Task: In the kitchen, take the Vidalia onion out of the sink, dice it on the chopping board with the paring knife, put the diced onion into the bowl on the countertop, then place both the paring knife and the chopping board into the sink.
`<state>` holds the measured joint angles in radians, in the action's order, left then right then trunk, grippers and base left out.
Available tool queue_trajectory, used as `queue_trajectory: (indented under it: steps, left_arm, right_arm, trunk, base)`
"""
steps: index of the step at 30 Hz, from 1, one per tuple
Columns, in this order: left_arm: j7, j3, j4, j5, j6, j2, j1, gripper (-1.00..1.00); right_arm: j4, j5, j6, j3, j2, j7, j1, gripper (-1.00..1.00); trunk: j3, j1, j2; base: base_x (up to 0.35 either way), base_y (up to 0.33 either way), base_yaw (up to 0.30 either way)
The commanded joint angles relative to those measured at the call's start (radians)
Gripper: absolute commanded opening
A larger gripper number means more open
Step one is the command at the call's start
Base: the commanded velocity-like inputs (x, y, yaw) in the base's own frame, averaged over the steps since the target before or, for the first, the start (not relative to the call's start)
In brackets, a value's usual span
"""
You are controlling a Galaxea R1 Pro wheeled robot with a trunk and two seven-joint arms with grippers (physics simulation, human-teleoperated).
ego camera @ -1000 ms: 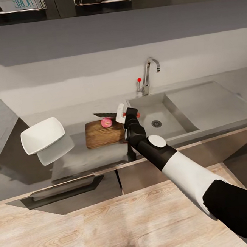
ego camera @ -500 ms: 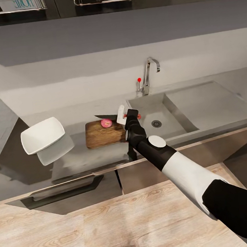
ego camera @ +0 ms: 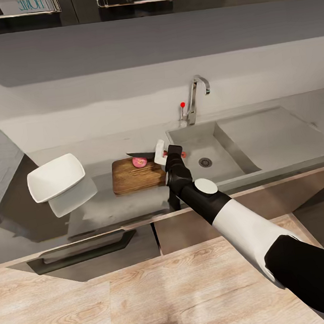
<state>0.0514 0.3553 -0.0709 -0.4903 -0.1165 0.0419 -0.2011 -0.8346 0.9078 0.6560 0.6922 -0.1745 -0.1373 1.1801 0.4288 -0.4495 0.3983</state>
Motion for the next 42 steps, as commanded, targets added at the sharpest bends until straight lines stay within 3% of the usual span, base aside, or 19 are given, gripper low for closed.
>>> queue_trajectory:
  steps: [1, 15, 42]
  left_arm:
    - [0.005, 0.008, -0.004, -0.010, -0.006, 0.000, -0.001, 1.00]
    - [0.005, 0.008, -0.004, -0.010, -0.006, 0.000, -0.001, 1.00]
    - [0.005, 0.008, -0.004, -0.010, -0.006, 0.000, -0.001, 1.00]
  right_arm:
    - [0.000, 0.011, 0.005, 0.002, 0.000, -0.008, 0.001, -1.00]
    - [0.002, 0.011, 0.005, 0.022, 0.000, -0.008, 0.001, -1.00]
    - [0.010, 0.011, 0.011, 0.023, 0.000, -0.010, 0.001, -1.00]
  trunk:
    - [0.001, -0.001, 0.002]
    - [0.001, -0.001, 0.002]
    - [0.001, -0.001, 0.002]
  base:
    - [0.000, 0.000, 0.000]
    - [0.039, 0.024, 0.000]
    - [0.059, 0.014, 0.000]
